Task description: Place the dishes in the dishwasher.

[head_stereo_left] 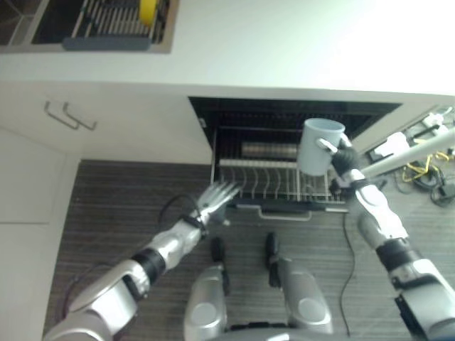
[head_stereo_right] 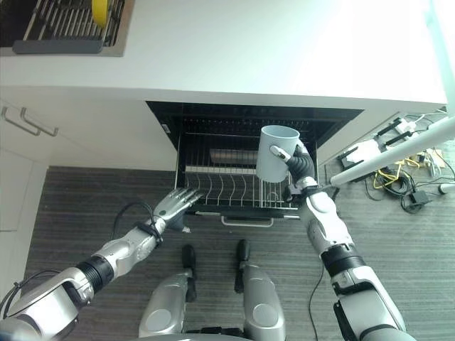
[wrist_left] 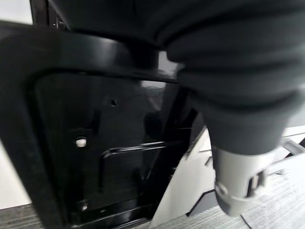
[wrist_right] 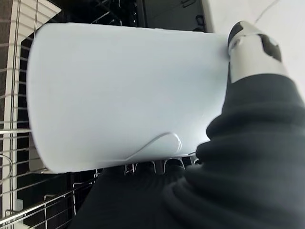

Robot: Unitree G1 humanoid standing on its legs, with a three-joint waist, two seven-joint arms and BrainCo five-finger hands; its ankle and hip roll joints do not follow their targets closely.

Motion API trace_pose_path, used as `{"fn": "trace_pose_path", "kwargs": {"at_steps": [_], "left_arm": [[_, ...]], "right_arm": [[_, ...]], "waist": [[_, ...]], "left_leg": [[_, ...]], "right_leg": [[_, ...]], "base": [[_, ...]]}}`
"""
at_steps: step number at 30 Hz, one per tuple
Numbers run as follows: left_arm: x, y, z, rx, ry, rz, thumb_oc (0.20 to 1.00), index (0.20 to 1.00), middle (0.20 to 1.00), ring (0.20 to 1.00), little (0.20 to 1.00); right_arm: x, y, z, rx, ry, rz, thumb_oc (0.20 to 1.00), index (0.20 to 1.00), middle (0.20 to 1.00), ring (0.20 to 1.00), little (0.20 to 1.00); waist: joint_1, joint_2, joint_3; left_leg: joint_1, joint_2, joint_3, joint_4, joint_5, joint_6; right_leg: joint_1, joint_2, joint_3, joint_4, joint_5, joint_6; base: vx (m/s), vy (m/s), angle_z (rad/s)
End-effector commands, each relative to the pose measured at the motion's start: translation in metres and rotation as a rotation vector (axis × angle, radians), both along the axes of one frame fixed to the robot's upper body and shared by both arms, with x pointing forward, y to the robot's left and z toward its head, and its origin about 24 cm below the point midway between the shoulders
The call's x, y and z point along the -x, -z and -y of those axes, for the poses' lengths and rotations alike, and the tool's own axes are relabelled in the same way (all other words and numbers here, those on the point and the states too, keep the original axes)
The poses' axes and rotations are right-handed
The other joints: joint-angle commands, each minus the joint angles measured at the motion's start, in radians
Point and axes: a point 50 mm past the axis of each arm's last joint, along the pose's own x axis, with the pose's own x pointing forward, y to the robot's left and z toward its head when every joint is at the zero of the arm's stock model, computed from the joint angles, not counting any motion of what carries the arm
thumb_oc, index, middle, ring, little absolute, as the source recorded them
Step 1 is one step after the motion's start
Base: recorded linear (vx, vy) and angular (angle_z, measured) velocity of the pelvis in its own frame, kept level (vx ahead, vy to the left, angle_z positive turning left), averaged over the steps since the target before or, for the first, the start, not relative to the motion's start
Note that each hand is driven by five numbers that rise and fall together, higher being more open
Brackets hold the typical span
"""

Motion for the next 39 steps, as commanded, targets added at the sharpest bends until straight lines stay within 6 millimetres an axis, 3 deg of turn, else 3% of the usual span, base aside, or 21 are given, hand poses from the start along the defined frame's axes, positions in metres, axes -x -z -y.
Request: {"fn": "trace_pose_path", "kwargs": {"at_steps": [1,12,19,27,39], "left_arm": [[0.021,0.02,-0.006,-0.071,0.042,-0.074,1.0,1.0,1.0,1.0,1.0],[0.006,-0.009,-0.003,-0.101,0.113,-0.004,1.0,1.0,1.0,1.0,1.0],[-0.002,-0.024,-0.001,-0.041,0.117,0.035,1.0,1.0,1.0,1.0,1.0],[-0.011,-0.055,0.009,0.011,0.168,0.133,1.0,1.0,1.0,1.0,1.0],[-0.022,-0.074,0.008,0.045,0.161,0.212,1.0,1.0,1.0,1.0,1.0]], "right_arm": [[-0.007,-0.04,0.012,0.035,0.036,0.154,0.2,0.2,0.2,0.2,0.2],[-0.037,-0.066,0.056,0.107,0.243,0.066,0.2,0.2,0.2,0.2,0.2],[-0.044,-0.071,0.073,0.122,0.339,-0.006,0.2,0.2,0.2,0.2,0.2],[-0.043,-0.055,0.083,0.171,0.379,-0.069,0.2,0.2,0.2,0.2,0.2],[-0.043,-0.037,0.081,0.183,0.387,-0.148,0.2,0.2,0.2,0.2,0.2]], "waist": [[0.02,0.01,-0.041],[0.06,0.049,0.004],[0.076,0.067,0.032],[0.081,0.088,0.054],[0.081,0.12,0.058]], "left_leg": [[-0.053,0.012,-0.002,0.108,-0.016,0.005],[-0.088,-0.01,-0.013,0.102,-0.008,0.011],[-0.107,-0.018,-0.01,0.085,0.003,0.015],[-0.12,-0.028,-0.001,0.068,0.011,0.018],[-0.16,-0.038,0.009,0.053,0.023,0.015]], "right_leg": [[0.009,-0.069,-0.018,0.122,-0.08,0.06],[-0.031,-0.077,-0.027,0.151,-0.084,0.058],[-0.059,-0.079,-0.03,0.164,-0.08,0.06],[-0.081,-0.085,-0.031,0.167,-0.072,0.066],[-0.131,-0.091,-0.024,0.172,-0.063,0.07]], "base": [[0.0,0.0,0.0],[-0.02,0.01,0.08],[-0.02,0.0,0.01],[-0.05,0.007,0.0],[-0.04,0.001,-0.01]]}}
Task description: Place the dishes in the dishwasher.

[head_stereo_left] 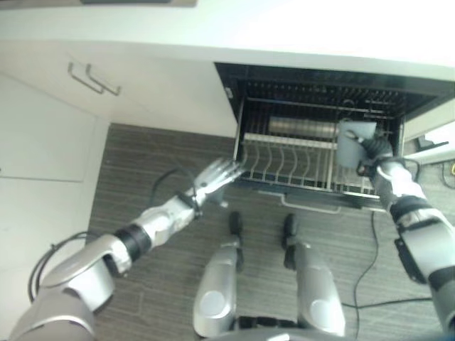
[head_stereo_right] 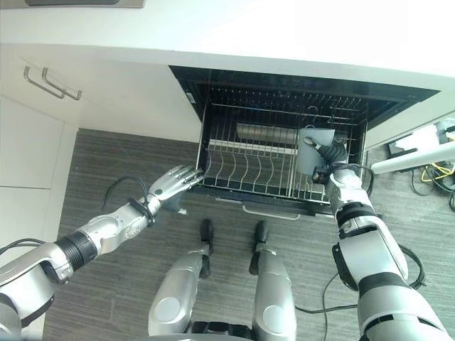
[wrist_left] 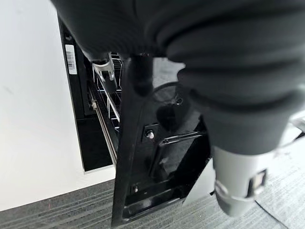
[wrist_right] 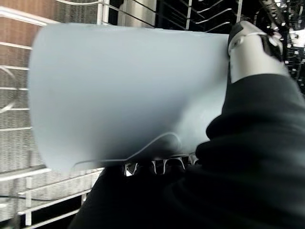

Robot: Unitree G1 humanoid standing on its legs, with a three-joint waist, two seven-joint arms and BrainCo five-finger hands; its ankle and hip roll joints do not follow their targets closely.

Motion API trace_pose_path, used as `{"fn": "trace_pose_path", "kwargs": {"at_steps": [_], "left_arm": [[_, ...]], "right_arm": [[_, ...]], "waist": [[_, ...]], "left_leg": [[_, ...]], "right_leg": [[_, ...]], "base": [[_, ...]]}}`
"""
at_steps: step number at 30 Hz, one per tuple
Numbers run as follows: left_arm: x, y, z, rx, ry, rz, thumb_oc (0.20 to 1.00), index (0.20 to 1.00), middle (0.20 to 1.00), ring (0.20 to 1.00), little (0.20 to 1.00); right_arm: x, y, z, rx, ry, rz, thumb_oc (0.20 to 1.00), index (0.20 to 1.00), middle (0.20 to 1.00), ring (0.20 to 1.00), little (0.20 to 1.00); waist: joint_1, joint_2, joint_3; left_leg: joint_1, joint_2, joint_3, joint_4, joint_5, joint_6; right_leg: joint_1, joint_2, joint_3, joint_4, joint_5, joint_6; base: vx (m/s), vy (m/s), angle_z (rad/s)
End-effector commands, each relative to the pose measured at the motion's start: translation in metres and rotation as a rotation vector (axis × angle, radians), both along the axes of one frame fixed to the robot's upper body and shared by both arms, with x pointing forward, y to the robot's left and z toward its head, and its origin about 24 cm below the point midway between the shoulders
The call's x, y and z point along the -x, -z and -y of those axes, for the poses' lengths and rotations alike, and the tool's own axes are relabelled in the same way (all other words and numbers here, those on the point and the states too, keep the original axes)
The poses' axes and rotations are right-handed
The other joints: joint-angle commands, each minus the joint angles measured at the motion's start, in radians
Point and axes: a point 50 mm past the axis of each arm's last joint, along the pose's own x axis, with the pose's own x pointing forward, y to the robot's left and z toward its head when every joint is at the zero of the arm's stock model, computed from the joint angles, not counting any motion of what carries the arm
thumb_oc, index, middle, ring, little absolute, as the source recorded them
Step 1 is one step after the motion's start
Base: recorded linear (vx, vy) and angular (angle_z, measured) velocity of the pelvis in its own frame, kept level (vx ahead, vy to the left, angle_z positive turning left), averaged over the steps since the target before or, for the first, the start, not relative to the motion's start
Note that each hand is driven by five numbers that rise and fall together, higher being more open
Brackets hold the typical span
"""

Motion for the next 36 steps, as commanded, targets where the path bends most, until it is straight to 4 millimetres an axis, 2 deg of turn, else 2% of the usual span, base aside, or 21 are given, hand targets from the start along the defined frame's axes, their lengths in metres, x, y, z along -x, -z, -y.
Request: {"fn": "trace_pose_path", "kwargs": {"at_steps": [1,2,3,4,11,17,22,27,31,36], "left_arm": [[-0.001,-0.017,0.006,0.075,0.034,0.072,1.0,1.0,1.0,1.0,1.0],[-0.001,-0.018,0.006,0.078,0.035,0.076,1.0,1.0,1.0,1.0,1.0],[-0.002,-0.019,0.006,0.081,0.034,0.079,1.0,1.0,1.0,1.0,1.0],[-0.002,-0.02,0.006,0.086,0.035,0.08,1.0,1.0,1.0,1.0,1.0],[0.0,-0.019,0.011,0.099,0.049,0.075,1.0,1.0,1.0,1.0,1.0],[0.005,-0.01,0.014,0.101,0.048,0.064,1.0,1.0,1.0,1.0,1.0],[0.01,-0.002,0.015,0.112,0.041,0.058,1.0,1.0,1.0,1.0,1.0],[0.018,0.01,0.021,0.119,0.055,0.04,1.0,1.0,1.0,1.0,1.0],[0.023,0.016,0.023,0.123,0.064,0.035,1.0,1.0,1.0,1.0,1.0],[0.027,0.021,0.023,0.127,0.067,0.03,1.0,1.0,1.0,1.0,1.0]], "right_arm": [[-0.009,-0.038,0.004,0.039,0.018,0.129,0.2,0.2,0.2,0.2,0.2],[-0.009,-0.036,0.004,0.039,0.021,0.126,0.2,0.2,0.2,0.2,0.2],[-0.009,-0.035,0.003,0.034,0.029,0.124,0.784,0.784,0.784,0.784,0.784],[-0.009,-0.034,0.003,0.025,0.04,0.128,1.0,1.0,1.0,1.0,1.0],[-0.007,-0.042,0.006,0.073,0.163,0.198,1.0,1.0,1.0,1.0,1.0],[-0.006,-0.067,0.007,0.24,0.292,0.329,1.0,1.0,1.0,1.0,1.0],[-0.002,-0.085,0.004,0.388,0.46,0.424,1.0,1.0,1.0,1.0,1.0],[0.01,-0.106,0.006,0.551,0.758,0.585,1.0,1.0,1.0,1.0,1.0],[0.015,-0.112,0.008,0.539,0.878,0.644,1.0,1.0,1.0,1.0,1.0],[0.018,-0.112,0.006,0.431,0.895,0.714,1.0,1.0,1.0,1.0,1.0]], "waist": [[0.011,0.028,-0.025],[0.011,0.031,-0.025],[0.01,0.034,-0.025],[0.01,0.036,-0.025],[0.004,0.045,-0.025],[-0.001,0.046,-0.025],[-0.006,0.054,-0.025],[-0.004,0.072,-0.025],[0.003,0.081,-0.025],[0.004,0.083,-0.025]], "left_leg": [[-0.035,-0.01,0.037,0.02,0.01,0.005],[-0.038,-0.01,0.038,0.019,0.011,0.005],[-0.041,-0.011,0.039,0.018,0.012,0.004],[-0.043,-0.011,0.041,0.015,0.013,0.004],[-0.049,-0.012,0.048,0.009,0.014,0.003],[-0.048,-0.013,0.05,0.01,0.011,0.005],[-0.051,-0.014,0.053,0.011,0.008,0.006],[-0.053,-0.019,0.052,0.017,0.003,0.008],[-0.055,-0.024,0.047,0.018,0.0,0.012],[-0.05,-0.028,0.041,0.014,0.001,0.013]], "right_leg": [[-0.005,-0.054,0.002,0.106,-0.055,0.068],[-0.009,-0.054,0.004,0.108,-0.055,0.068],[-0.014,-0.054,0.005,0.109,-0.055,0.067],[-0.018,-0.055,0.006,0.109,-0.054,0.067],[-0.03,-0.055,0.013,0.107,-0.051,0.067],[-0.032,-0.054,0.016,0.107,-0.051,0.07],[-0.039,-0.054,0.021,0.111,-0.054,0.071],[-0.04,-0.056,0.025,0.117,-0.062,0.07],[-0.039,-0.057,0.023,0.118,-0.066,0.069],[-0.032,-0.054,0.026,0.112,-0.068,0.067]], "base": [[-0.02,0.037,0.01],[-0.02,0.037,-0.01],[-0.02,0.033,0.0],[-0.02,0.038,0.0],[-0.01,0.022,-0.03],[0.0,0.0,0.0],[0.0,0.032,-0.05],[0.01,0.032,0.0],[0.0,0.0,0.0],[0.0,0.0,0.0]]}}
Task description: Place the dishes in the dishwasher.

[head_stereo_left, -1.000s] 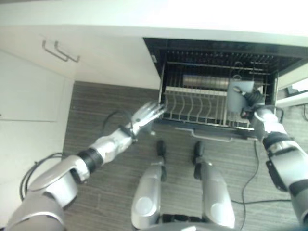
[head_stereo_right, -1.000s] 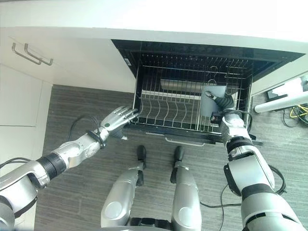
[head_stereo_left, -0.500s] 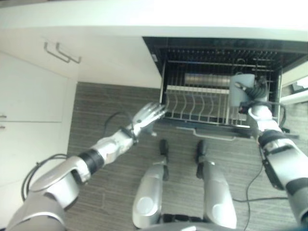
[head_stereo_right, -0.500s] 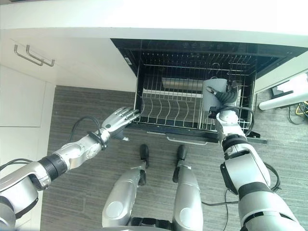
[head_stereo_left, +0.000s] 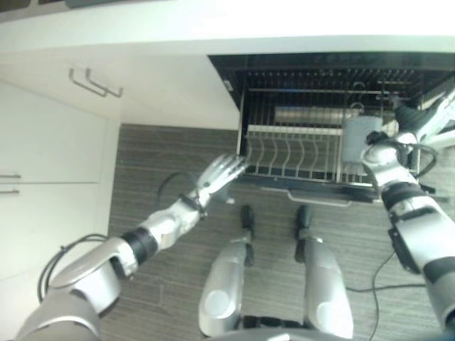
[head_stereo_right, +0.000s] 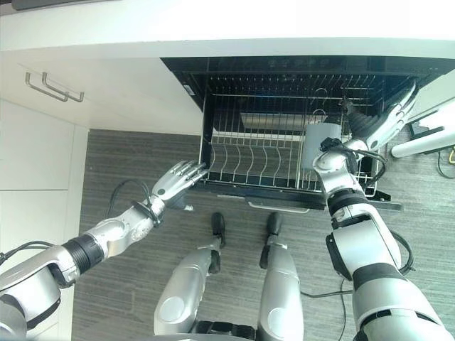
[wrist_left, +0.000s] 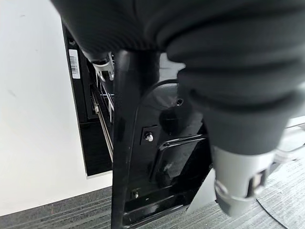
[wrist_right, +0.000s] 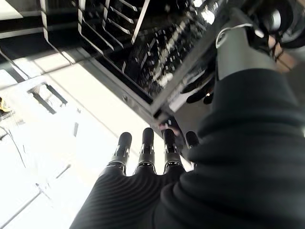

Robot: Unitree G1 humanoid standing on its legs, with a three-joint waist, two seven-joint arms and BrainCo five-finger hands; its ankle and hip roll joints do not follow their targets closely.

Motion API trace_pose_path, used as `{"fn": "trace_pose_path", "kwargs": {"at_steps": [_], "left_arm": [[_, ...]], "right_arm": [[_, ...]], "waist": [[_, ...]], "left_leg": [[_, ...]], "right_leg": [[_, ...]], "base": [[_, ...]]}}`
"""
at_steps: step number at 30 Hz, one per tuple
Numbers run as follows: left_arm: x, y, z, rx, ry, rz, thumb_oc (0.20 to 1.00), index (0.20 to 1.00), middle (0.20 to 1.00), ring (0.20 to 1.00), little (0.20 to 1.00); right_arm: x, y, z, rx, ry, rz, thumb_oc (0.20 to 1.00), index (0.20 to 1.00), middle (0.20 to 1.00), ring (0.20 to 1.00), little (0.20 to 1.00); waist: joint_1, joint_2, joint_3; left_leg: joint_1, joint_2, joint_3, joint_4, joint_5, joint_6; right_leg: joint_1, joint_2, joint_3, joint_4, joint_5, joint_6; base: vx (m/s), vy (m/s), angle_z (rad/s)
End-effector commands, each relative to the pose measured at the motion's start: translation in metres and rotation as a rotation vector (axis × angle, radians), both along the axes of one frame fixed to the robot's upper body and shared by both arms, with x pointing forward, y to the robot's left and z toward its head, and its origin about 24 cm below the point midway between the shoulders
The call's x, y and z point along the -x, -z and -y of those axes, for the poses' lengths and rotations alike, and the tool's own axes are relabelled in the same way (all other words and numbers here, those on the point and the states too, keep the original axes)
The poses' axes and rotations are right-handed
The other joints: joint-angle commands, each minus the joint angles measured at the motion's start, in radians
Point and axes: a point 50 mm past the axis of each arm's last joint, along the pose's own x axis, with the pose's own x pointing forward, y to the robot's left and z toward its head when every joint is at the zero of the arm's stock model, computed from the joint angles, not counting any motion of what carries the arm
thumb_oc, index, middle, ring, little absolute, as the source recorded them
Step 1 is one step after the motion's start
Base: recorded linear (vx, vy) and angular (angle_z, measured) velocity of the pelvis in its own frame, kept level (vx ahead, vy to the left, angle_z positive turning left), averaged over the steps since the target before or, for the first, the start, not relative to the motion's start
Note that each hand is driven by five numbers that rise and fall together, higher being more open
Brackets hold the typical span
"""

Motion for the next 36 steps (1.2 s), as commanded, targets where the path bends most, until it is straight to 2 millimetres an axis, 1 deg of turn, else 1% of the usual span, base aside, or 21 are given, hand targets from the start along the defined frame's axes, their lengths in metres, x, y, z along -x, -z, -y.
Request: {"fn": "trace_pose_path", "kwargs": {"at_steps": [1,2,4,6,7,11,14,15,20,23,24,25,26,27,28,29,31,32,34,35,36], "left_arm": [[0.022,0.013,0.013,0.047,0.074,-0.029,1.0,1.0,1.0,1.0,1.0],[0.022,0.013,0.013,0.052,0.071,-0.029,1.0,1.0,1.0,1.0,1.0],[0.025,0.012,0.01,0.088,0.057,-0.017,1.0,1.0,1.0,1.0,1.0],[0.025,0.008,0.01,0.128,0.038,0.008,1.0,1.0,1.0,1.0,1.0],[0.025,0.006,0.01,0.148,0.025,0.021,1.0,1.0,1.0,1.0,1.0],[0.023,-0.003,0.009,0.241,-0.027,0.078,1.0,1.0,1.0,1.0,1.0],[0.022,-0.007,0.004,0.296,-0.062,0.111,1.0,1.0,1.0,1.0,1.0],[0.021,-0.011,0.001,0.334,-0.082,0.135,1.0,1.0,1.0,1.0,1.0],[0.026,-0.016,-0.012,0.416,-0.118,0.178,1.0,1.0,1.0,1.0,1.0],[0.033,-0.016,-0.021,0.507,-0.138,0.217,1.0,1.0,1.0,1.0,1.0],[0.036,-0.017,-0.024,0.56,-0.149,0.246,1.0,1.0,1.0,1.0,1.0],[0.041,-0.022,-0.03,0.709,-0.174,0.308,1.0,1.0,1.0,1.0,1.0],[0.046,-0.026,-0.036,0.889,-0.202,0.339,1.0,1.0,1.0,1.0,1.0],[0.048,-0.027,-0.04,0.979,-0.227,0.346,1.0,1.0,1.0,1.0,1.0],[0.051,-0.027,-0.046,1.151,-0.255,0.321,1.0,1.0,1.0,1.0,1.0],[0.055,-0.027,-0.048,1.26,-0.25,0.294,1.0,1.0,1.0,1.0,1.0],[0.061,-0.026,-0.048,1.402,-0.237,0.225,1.0,1.0,1.0,1.0,1.0],[0.066,-0.027,-0.049,1.504,-0.223,0.192,1.0,1.0,1.0,1.0,1.0],[0.075,-0.031,-0.052,1.58,-0.199,0.198,1.0,1.0,1.0,1.0,1.0],[0.076,-0.034,-0.054,1.589,-0.195,0.207,1.0,1.0,1.0,1.0,1.0],[0.078,-0.039,-0.057,1.591,-0.178,0.222,1.0,1.0,1.0,1.0,1.0]], "right_arm": [[0.006,-0.035,0.012,-0.017,0.006,0.203,1.0,1.0,1.0,1.0,1.0],[0.006,-0.033,0.011,-0.045,-0.014,0.22,1.0,1.0,1.0,1.0,1.0],[0.007,-0.02,0.001,-0.206,-0.16,0.284,1.0,1.0,1.0,1.0,1.0],[0.01,-0.006,-0.012,-0.286,-0.252,0.313,1.0,1.0,1.0,1.0,1.0],[0.012,0.0,-0.021,-0.315,-0.287,0.319,1.0,1.0,1.0,1.0,1.0],[0.024,0.021,-0.045,-0.415,-0.407,0.308,1.0,1.0,1.0,1.0,1.0],[0.033,0.034,-0.058,-0.47,-0.474,0.29,1.0,1.0,1.0,1.0,1.0],[0.043,0.041,-0.066,-0.489,-0.508,0.291,1.0,1.0,1.0,1.0,1.0],[0.067,0.057,-0.069,-0.525,-0.579,0.29,1.0,1.0,1.0,1.0,1.0],[0.081,0.069,-0.071,-0.549,-0.643,0.264,1.0,1.0,1.0,1.0,1.0],[0.083,0.072,-0.072,-0.558,-0.679,0.258,1.0,1.0,1.0,1.0,1.0],[0.088,0.073,-0.077,-0.59,-0.819,0.29,1.0,1.0,1.0,1.0,1.0],[0.093,0.074,-0.085,-0.608,-0.942,0.301,1.0,1.0,1.0,1.0,1.0],[0.094,0.074,-0.09,-0.607,-1.011,0.3,1.0,1.0,1.0,1.0,1.0],[0.098,0.074,-0.097,-0.6,-1.099,0.279,1.0,1.0,1.0,1.0,1.0],[0.101,0.074,-0.099,-0.6,-1.122,0.266,1.0,1.0,1.0,1.0,1.0],[0.106,0.076,-0.101,-0.595,-1.163,0.242,1.0,1.0,1.0,1.0,1.0],[0.108,0.075,-0.099,-0.572,-1.19,0.212,1.0,1.0,1.0,1.0,1.0],[0.109,0.073,-0.098,-0.515,-1.221,0.161,1.0,1.0,1.0,1.0,1.0],[0.109,0.071,-0.097,-0.502,-1.235,0.153,1.0,1.0,1.0,1.0,1.0],[0.11,0.067,-0.094,-0.482,-1.241,0.152,1.0,1.0,1.0,1.0,1.0]], "waist": [[0.004,0.022,-0.023],[0.002,0.02,-0.023],[-0.009,0.009,-0.023],[-0.021,-0.005,-0.023],[-0.028,-0.013,-0.023],[-0.054,-0.034,-0.037],[-0.067,-0.047,-0.056],[-0.074,-0.057,-0.073],[-0.085,-0.086,-0.123],[-0.086,-0.106,-0.175],[-0.086,-0.11,-0.189],[-0.081,-0.119,-0.215],[-0.07,-0.126,-0.249],[-0.066,-0.131,-0.264],[-0.061,-0.14,-0.293],[-0.056,-0.147,-0.313],[-0.054,-0.164,-0.338],[-0.052,-0.183,-0.344],[-0.041,-0.197,-0.355],[-0.042,-0.198,-0.36],[-0.047,-0.193,-0.37]], "left_leg": [[-0.025,-0.014,0.012,0.017,-0.004,0.008],[-0.022,-0.014,0.012,0.015,-0.004,0.008],[-0.003,-0.009,0.013,0.006,-0.005,0.009],[0.015,-0.003,0.018,0.0,-0.006,0.01],[0.025,0.0,0.023,-0.001,-0.008,0.011],[0.052,0.009,0.035,0.004,-0.015,0.014],[0.069,0.015,0.04,0.008,-0.019,0.011],[0.086,0.02,0.044,0.003,-0.02,0.009],[0.134,0.031,0.053,-0.007,-0.027,0.007],[0.179,0.037,0.059,-0.021,-0.033,0.007],[0.195,0.038,0.061,-0.028,-0.035,0.007],[0.233,0.036,0.061,-0.045,-0.043,0.007],[0.252,0.038,0.058,-0.058,-0.039,0.006],[0.263,0.038,0.055,-0.064,-0.04,0.006],[0.284,0.037,0.052,-0.069,-0.044,0.007],[0.292,0.038,0.054,-0.066,-0.047,0.007],[0.297,0.031,0.052,-0.03,-0.068,0.009],[0.289,0.023,0.04,0.059,-0.105,0.009],[0.261,0.018,-0.014,0.142,-0.093,0.008],[0.265,0.033,-0.032,0.134,-0.081,0.006],[0.288,0.066,-0.042,0.088,-0.062,-0.003]], "right_leg": [[0.019,-0.041,-0.003,0.093,-0.073,0.06],[0.022,-0.04,-0.002,0.089,-0.073,0.059],[0.038,-0.035,0.008,0.076,-0.07,0.058],[0.052,-0.03,0.015,0.068,-0.069,0.057],[0.061,-0.029,0.018,0.064,-0.067,0.056],[0.083,-0.026,0.029,0.057,-0.064,0.051],[0.102,-0.025,0.033,0.047,-0.062,0.048],[0.121,-0.024,0.031,0.033,-0.06,0.048],[0.176,-0.019,0.023,0.002,-0.062,0.045],[0.229,-0.013,0.015,-0.021,-0.07,0.042],[0.247,-0.013,0.012,-0.031,-0.071,0.042],[0.292,-0.015,0.003,-0.055,-0.078,0.043],[0.319,-0.012,-0.005,-0.078,-0.071,0.039],[0.333,-0.012,-0.01,-0.087,-0.071,0.038],[0.356,-0.011,-0.016,-0.099,-0.071,0.036],[0.37,-0.009,-0.021,-0.106,-0.07,0.033],[0.396,-0.001,-0.021,-0.119,-0.066,0.023],[0.416,-0.004,-0.014,-0.125,-0.061,0.014],[0.426,-0.005,0.006,-0.134,-0.049,0.009],[0.426,-0.005,0.014,-0.131,-0.05,0.01],[0.426,-0.005,0.022,-0.122,-0.057,0.015]], "base": [[0.0,0.0,0.0],[0.0,0.0,0.0],[0.04,-0.002,-0.01],[0.04,0.005,-0.03],[0.04,0.014,-0.05],[0.06,0.026,-0.02],[0.08,0.017,-0.07],[0.09,0.006,-0.07],[0.07,-0.004,-0.07],[0.09,-0.013,0.0],[0.14,0.007,-0.03],[0.17,0.002,-0.03],[0.18,-0.006,0.05],[0.16,-0.027,0.12],[0.16,-0.034,0.13],[0.17,-0.04,0.11],[0.11,-0.021,0.13],[0.05,0.045,0.17],[0.04,0.198,0.1],[0.05,0.387,-0.01],[0.07,0.776,-0.17]]}}
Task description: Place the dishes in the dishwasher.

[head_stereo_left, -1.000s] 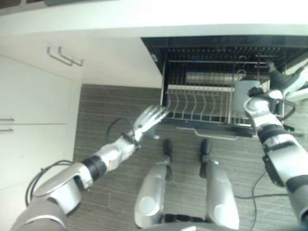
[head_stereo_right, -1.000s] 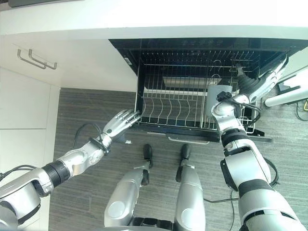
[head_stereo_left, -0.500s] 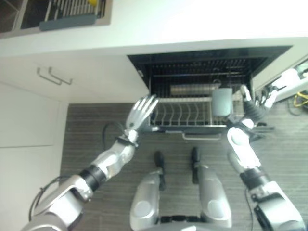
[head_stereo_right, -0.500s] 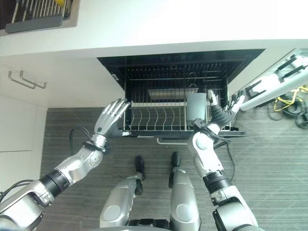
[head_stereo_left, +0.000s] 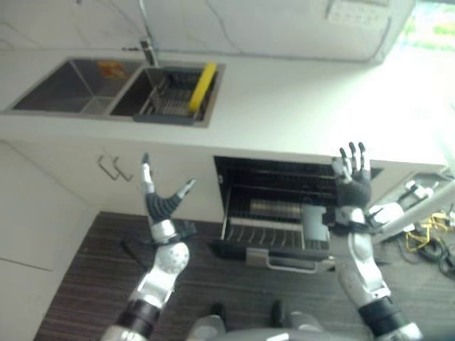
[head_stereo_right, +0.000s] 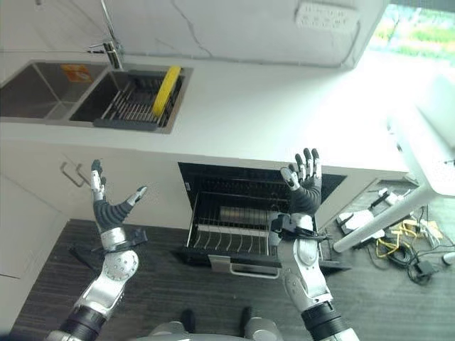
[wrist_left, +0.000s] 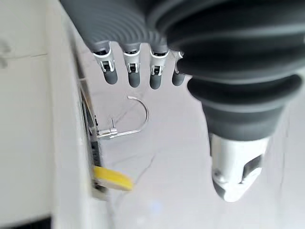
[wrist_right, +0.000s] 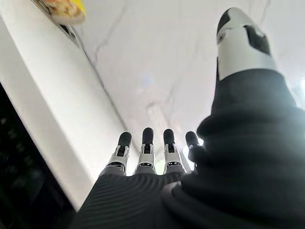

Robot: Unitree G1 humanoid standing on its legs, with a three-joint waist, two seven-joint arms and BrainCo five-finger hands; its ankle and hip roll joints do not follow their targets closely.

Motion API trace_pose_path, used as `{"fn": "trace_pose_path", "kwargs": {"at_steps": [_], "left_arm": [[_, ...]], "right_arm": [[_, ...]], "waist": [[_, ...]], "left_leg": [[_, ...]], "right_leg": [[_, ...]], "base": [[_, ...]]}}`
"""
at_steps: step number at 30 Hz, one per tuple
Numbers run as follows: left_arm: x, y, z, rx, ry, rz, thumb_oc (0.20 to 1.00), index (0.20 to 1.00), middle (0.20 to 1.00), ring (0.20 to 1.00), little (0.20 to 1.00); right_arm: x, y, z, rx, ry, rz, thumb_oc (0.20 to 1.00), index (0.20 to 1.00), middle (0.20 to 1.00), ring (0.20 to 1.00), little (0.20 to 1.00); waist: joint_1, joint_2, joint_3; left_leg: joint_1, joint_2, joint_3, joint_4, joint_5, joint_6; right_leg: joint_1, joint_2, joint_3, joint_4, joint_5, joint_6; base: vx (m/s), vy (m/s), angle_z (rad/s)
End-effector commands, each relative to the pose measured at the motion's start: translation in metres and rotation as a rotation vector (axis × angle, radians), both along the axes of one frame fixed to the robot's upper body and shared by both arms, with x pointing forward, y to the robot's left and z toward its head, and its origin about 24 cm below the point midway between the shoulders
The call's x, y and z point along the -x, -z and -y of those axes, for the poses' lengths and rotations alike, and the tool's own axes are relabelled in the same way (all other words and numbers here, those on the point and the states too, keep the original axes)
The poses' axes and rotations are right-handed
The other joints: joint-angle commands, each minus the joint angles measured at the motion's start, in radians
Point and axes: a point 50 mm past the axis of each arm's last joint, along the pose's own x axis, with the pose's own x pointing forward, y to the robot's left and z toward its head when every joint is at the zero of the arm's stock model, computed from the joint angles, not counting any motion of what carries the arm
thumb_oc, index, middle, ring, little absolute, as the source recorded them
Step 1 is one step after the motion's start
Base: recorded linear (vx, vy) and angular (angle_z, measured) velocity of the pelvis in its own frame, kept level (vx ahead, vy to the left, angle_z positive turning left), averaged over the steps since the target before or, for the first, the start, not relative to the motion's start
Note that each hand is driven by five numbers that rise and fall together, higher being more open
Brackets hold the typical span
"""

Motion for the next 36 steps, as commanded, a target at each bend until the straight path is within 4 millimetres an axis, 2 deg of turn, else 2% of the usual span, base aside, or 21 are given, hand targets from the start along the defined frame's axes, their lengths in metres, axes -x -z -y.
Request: {"fn": "trace_pose_path", "kwargs": {"at_steps": [1,3,4,5,6,8,9,11,12,15,17,18,20,23,26,27,30,31,33,35,36], "left_arm": [[-0.007,-0.053,-0.005,-0.045,0.097,0.261,1.0,1.0,1.0,1.0,1.0],[-0.009,-0.064,-0.008,-0.041,0.096,0.315,1.0,1.0,1.0,1.0,1.0],[-0.012,-0.069,-0.01,-0.039,0.103,0.325,1.0,1.0,1.0,1.0,1.0],[-0.017,-0.07,-0.008,-0.028,0.118,0.319,1.0,1.0,1.0,1.0,1.0],[-0.022,-0.074,-0.005,-0.019,0.138,0.317,1.0,1.0,1.0,1.0,1.0],[-0.022,-0.076,-0.004,-0.058,0.136,0.307,1.0,1.0,1.0,1.0,1.0],[-0.019,-0.075,-0.005,-0.075,0.123,0.302,1.0,1.0,1.0,1.0,1.0],[-0.02,-0.078,-0.013,-0.098,0.101,0.27,1.0,1.0,1.0,1.0,1.0],[-0.02,-0.079,-0.021,-0.079,0.102,0.259,1.0,1.0,1.0,1.0,1.0],[-0.019,-0.078,-0.026,-0.06,0.105,0.246,1.0,1.0,1.0,1.0,1.0],[-0.019,-0.078,-0.022,-0.057,0.135,0.245,1.0,1.0,1.0,1.0,1.0],[-0.019,-0.076,-0.02,-0.066,0.147,0.238,1.0,1.0,1.0,1.0,1.0],[-0.018,-0.07,-0.016,-0.043,0.172,0.225,1.0,1.0,1.0,1.0,1.0],[-0.016,-0.067,-0.012,-0.058,0.197,0.213,1.0,1.0,1.0,1.0,1.0],[-0.016,-0.067,-0.012,-0.058,0.197,0.213,1.0,1.0,1.0,1.0,1.0],[-0.014,-0.067,-0.012,-0.037,0.194,0.205,1.0,1.0,1.0,1.0,1.0],[-0.016,-0.054,-0.01,0.085,0.324,0.1,1.0,1.0,1.0,1.0,1.0],[-0.017,-0.053,-0.008,0.096,0.35,0.093,1.0,1.0,1.0,1.0,1.0],[-0.017,-0.051,-0.002,0.123,0.414,0.088,1.0,1.0,1.0,1.0,1.0],[-0.019,-0.055,0.007,0.129,0.476,0.11,1.0,1.0,1.0,1.0,1.0],[-0.02,-0.055,0.009,0.133,0.479,0.108,1.0,1.0,1.0,1.0,1.0]], "right_arm": [[0.0,-0.039,0.015,0.098,-0.035,0.16,1.0,1.0,1.0,1.0,1.0],[0.003,-0.048,0.02,0.091,-0.025,0.191,1.0,1.0,1.0,1.0,1.0],[0.007,-0.049,0.025,0.091,0.0,0.201,1.0,1.0,1.0,1.0,1.0],[0.01,-0.049,0.029,0.076,0.016,0.2,1.0,1.0,1.0,1.0,1.0],[0.015,-0.047,0.032,0.033,0.031,0.197,1.0,1.0,1.0,1.0,1.0],[0.017,-0.045,0.031,-0.001,0.006,0.206,1.0,1.0,1.0,1.0,1.0],[0.017,-0.046,0.028,0.014,-0.016,0.221,1.0,1.0,1.0,1.0,1.0],[0.015,-0.05,0.026,0.02,-0.027,0.235,1.0,1.0,1.0,1.0,1.0],[0.015,-0.051,0.028,0.012,-0.025,0.243,1.0,1.0,1.0,1.0,1.0],[0.014,-0.051,0.027,0.014,-0.038,0.243,1.0,1.0,1.0,1.0,1.0],[0.014,-0.05,0.025,0.015,-0.042,0.246,1.0,1.0,1.0,1.0,1.0],[0.013,-0.05,0.026,0.008,-0.037,0.245,1.0,1.0,1.0,1.0,1.0],[0.013,-0.048,0.026,-0.015,-0.029,0.236,1.0,1.0,1.0,1.0,1.0],[0.013,-0.045,0.024,-0.018,-0.044,0.227,1.0,1.0,1.0,1.0,1.0],[0.013,-0.045,0.024,-0.018,-0.044,0.227,1.0,1.0,1.0,1.0,1.0],[0.013,-0.044,0.024,0.011,-0.066,0.213,1.0,1.0,1.0,1.0,1.0],[0.01,-0.038,0.01,0.046,-0.166,0.166,1.0,1.0,1.0,1.0,1.0],[0.011,-0.038,0.008,0.066,-0.183,0.167,1.0,1.0,1.0,1.0,1.0],[0.011,-0.039,0.005,0.104,-0.212,0.167,1.0,1.0,1.0,1.0,1.0],[0.01,-0.045,0.006,0.164,-0.218,0.2,1.0,1.0,1.0,1.0,1.0],[0.01,-0.045,0.006,0.172,-0.223,0.205,1.0,1.0,1.0,1.0,1.0]], "waist": [[-0.008,0.03,0.006],[-0.017,0.045,0.009],[-0.031,0.05,0.004],[-0.041,0.051,-0.003],[-0.05,0.047,-0.012],[-0.044,0.037,-0.016],[-0.032,0.039,-0.017],[-0.013,0.049,-0.024],[-0.005,0.044,-0.03],[0.011,0.031,-0.044],[0.008,0.026,-0.043],[0.011,0.027,-0.046],[0.009,0.026,-0.048],[-0.008,0.016,-0.045],[-0.007,0.016,-0.045],[-0.01,-0.006,-0.012],[0.016,0.032,0.014],[0.02,0.036,0.019],[0.023,0.038,0.025],[0.014,0.043,0.019],[0.014,0.046,0.018]], "left_leg": [[0.031,0.137,-0.061,-0.106,0.08,-0.047],[0.045,0.156,-0.07,-0.137,0.076,-0.06],[0.06,0.154,-0.041,-0.147,0.059,-0.062],[0.063,0.143,-0.024,-0.15,0.055,-0.063],[0.073,0.109,-0.002,-0.158,0.04,-0.05],[0.092,0.06,0.038,-0.166,0.02,-0.023],[0.1,0.045,0.068,-0.18,0.023,-0.011],[0.092,0.018,0.098,-0.209,0.032,0.013],[0.086,-0.013,0.109,-0.219,0.029,0.027],[0.075,-0.066,0.113,-0.234,0.023,0.042],[0.067,-0.091,0.095,-0.224,0.017,0.051],[0.067,-0.092,0.086,-0.222,0.018,0.051],[0.073,-0.094,0.078,-0.22,0.018,0.05],[0.066,-0.096,0.116,-0.121,-0.022,0.041],[0.062,-0.095,0.116,-0.115,-0.025,0.041],[-0.047,-0.069,0.119,0.139,0.035,-0.006],[-0.164,0.019,-0.005,-0.1,0.251,-0.057],[-0.175,0.032,-0.023,-0.134,0.281,-0.067],[-0.195,0.055,-0.032,-0.158,0.303,-0.077],[-0.175,0.072,0.012,-0.19,0.269,-0.08],[-0.17,0.072,0.011,-0.191,0.275,-0.079]], "right_leg": [[0.052,-0.015,0.058,0.02,-0.009,0.035],[0.052,-0.051,0.08,0.033,-0.014,0.063],[0.055,-0.086,0.077,0.03,-0.002,0.089],[0.063,-0.123,0.066,0.01,0.031,0.118],[0.063,-0.172,0.054,-0.02,0.083,0.145],[0.041,-0.209,0.02,-0.017,0.169,0.158],[0.026,-0.204,-0.006,0.005,0.186,0.16],[0.005,-0.11,-0.047,0.054,0.127,0.143],[0.001,-0.044,-0.071,0.071,0.097,0.128],[0.017,0.053,-0.107,0.05,0.054,0.084],[0.023,0.079,-0.089,0.032,0.041,0.065],[0.04,0.09,-0.085,0.005,0.011,0.044],[0.054,0.103,-0.072,-0.03,0.005,0.031],[0.073,0.103,-0.06,-0.071,0.021,0.015],[0.073,0.104,-0.06,-0.072,0.022,0.015],[0.095,0.091,-0.04,-0.082,0.034,-0.008],[0.155,0.14,0.076,-0.128,0.029,-0.007],[0.165,0.14,0.087,-0.135,0.028,-0.007],[0.174,0.131,0.094,-0.139,0.028,-0.004],[0.175,0.111,0.081,-0.128,0.015,0.006],[0.175,0.109,0.085,-0.122,0.011,0.007]], "base": [[0.06,0.849,-0.28],[0.05,0.79,-0.43],[0.07,0.652,-0.31],[0.08,0.607,-0.13],[0.06,0.548,-0.03],[0.01,0.491,-0.03],[-0.07,0.47,-0.43],[-0.08,0.433,-0.89],[-0.06,0.294,-0.69],[-0.04,0.167,-0.16],[-0.02,0.023,-0.07],[-0.01,-0.045,-0.13],[0.0,-0.087,0.03],[0.0,-0.075,0.05],[0.0,-0.037,0.04],[0.17,0.0,-0.18],[0.34,0.187,-0.14],[0.25,0.176,-0.8],[0.19,0.161,-1.1],[0.21,0.239,-0.35],[0.21,0.224,-0.29]]}}
